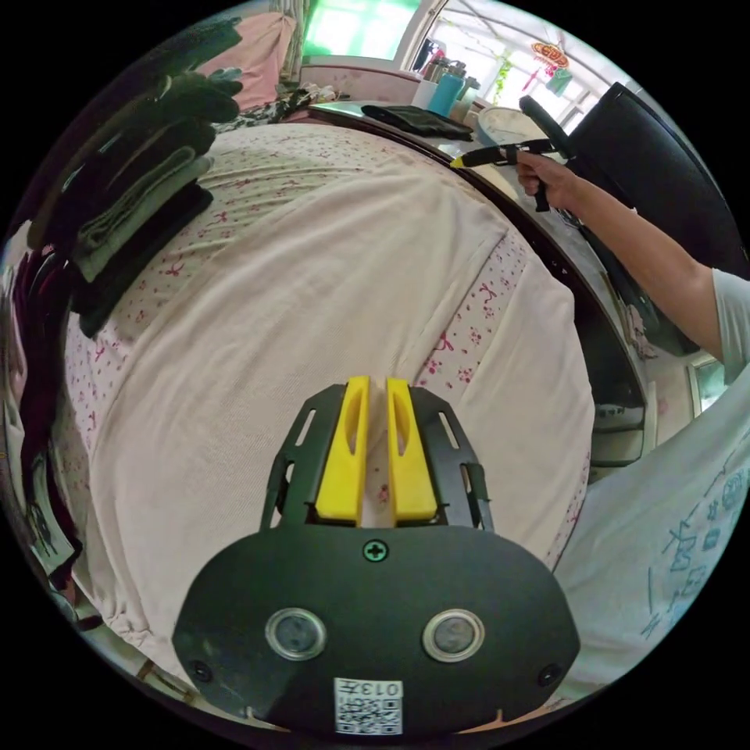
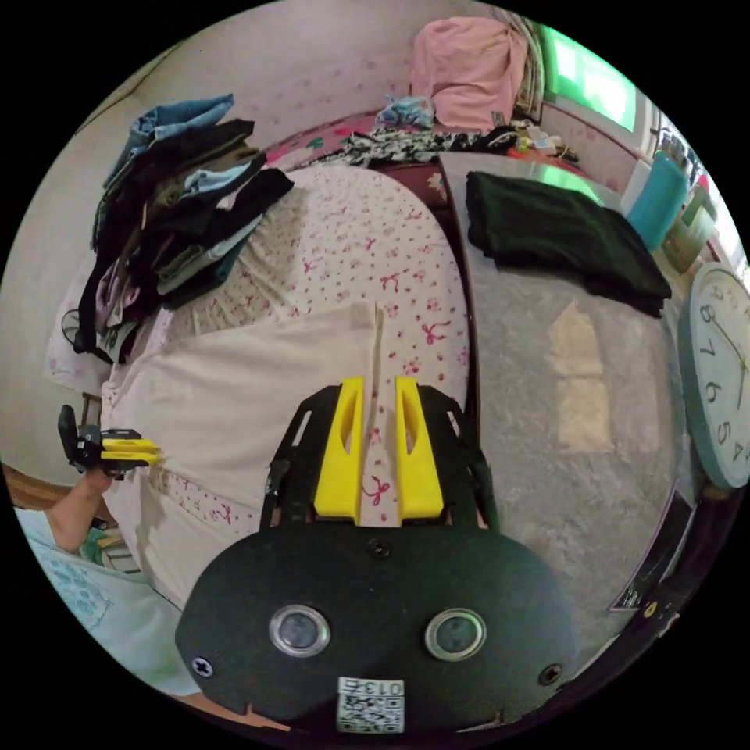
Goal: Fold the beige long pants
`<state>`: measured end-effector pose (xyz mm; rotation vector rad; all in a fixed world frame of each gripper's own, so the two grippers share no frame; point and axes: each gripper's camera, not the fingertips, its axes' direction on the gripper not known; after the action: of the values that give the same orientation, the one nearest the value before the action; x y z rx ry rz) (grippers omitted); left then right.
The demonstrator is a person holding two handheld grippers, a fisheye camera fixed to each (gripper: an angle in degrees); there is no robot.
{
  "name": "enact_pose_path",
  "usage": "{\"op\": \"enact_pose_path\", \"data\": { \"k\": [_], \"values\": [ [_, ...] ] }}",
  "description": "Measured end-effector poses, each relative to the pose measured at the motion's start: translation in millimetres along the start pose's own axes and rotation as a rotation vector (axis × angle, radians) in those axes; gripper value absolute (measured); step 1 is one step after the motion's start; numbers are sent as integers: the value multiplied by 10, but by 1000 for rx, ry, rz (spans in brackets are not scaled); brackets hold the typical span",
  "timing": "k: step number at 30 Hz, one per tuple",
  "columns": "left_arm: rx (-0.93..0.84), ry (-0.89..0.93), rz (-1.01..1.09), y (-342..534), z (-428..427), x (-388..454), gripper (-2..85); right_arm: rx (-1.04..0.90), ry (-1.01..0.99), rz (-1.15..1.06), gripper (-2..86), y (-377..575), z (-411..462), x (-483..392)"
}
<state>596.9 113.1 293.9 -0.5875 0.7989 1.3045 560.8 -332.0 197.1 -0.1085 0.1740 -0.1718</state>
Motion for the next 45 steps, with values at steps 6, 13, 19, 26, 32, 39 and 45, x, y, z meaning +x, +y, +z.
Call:
{"op": "enact_pose_path", "data": {
  "k": [6, 13, 19, 26, 32, 39, 45],
  "values": [
    [-22, -19, -86, -63, 109, -164, 8, -37, 79, -196, 55, -389, 281, -722],
    [54, 16, -225, 144, -86, -286, 0, -60, 224, -132, 7, -559, 481, -901],
    [127, -206, -531, 1232, -789, -662, 4, 90, 160, -311, 4, -292, 80, -1508],
    [223, -345, -993, 2813, -1661, -1367, 40, 12, -103, -528, 5, -1, 361, -2887],
    [284, -384, -1021, 3102, -1967, -1911, 74, -23, -243, -679, 10, -107, 747, -4396],
    [95, -355, -864, 2696, -1471, -2588, 103, -42, -253, -841, 28, -476, 1207, -5937],
    [70, -304, -812, 2679, -1201, -2875, 73, -184, -88, -978, 54, -575, 1825, -6688]
  ]
}}
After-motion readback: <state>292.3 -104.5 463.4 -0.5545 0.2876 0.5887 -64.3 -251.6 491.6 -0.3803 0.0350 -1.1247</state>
